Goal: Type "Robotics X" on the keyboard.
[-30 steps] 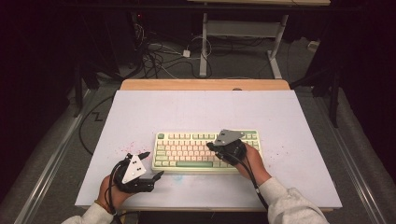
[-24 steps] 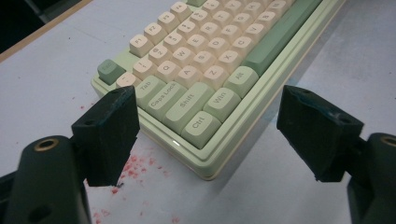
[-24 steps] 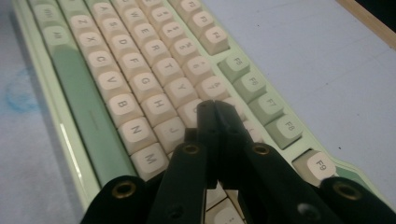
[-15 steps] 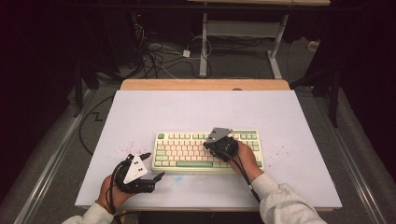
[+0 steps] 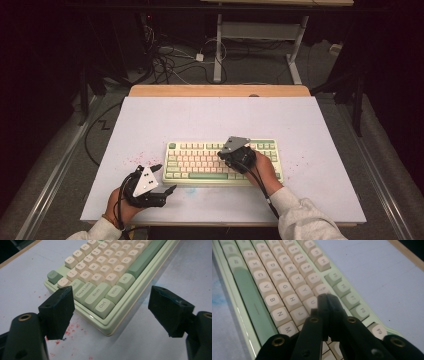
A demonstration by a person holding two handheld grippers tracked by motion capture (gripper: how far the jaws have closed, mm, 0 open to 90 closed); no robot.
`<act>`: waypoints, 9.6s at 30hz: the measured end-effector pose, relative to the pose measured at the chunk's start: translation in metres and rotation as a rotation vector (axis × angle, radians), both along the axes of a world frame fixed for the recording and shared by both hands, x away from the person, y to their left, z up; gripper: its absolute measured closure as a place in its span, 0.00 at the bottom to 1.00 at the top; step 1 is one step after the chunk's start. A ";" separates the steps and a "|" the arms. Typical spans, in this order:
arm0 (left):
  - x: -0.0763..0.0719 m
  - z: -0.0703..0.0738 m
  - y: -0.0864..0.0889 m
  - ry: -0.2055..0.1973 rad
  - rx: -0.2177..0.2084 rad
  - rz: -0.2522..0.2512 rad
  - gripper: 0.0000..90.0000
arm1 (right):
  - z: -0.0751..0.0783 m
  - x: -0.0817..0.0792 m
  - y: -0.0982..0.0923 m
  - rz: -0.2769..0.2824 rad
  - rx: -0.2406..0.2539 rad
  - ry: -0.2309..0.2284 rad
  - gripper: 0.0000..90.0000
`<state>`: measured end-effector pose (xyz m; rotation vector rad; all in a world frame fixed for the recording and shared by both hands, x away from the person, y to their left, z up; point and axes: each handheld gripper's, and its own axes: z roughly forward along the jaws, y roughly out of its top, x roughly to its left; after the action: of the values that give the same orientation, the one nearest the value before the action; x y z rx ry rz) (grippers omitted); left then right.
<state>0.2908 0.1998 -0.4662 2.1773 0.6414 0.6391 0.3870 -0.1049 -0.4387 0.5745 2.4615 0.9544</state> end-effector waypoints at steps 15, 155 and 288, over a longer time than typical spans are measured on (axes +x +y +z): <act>0.001 -0.001 -0.001 0.006 0.023 -0.001 0.23 | 0.018 -0.016 -0.021 -0.005 0.113 -0.050 0.95; 0.061 0.019 -0.080 0.199 0.112 -0.137 0.97 | 0.003 -0.096 -0.131 -0.138 0.161 -0.250 0.24; 0.067 0.029 -0.051 0.062 0.024 -0.010 0.37 | 0.002 -0.098 -0.128 -0.123 0.132 -0.256 0.25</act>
<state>0.3576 0.1484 -0.4374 2.2288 0.6583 0.5786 0.2893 -0.2327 -0.4369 0.5990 2.1261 1.0742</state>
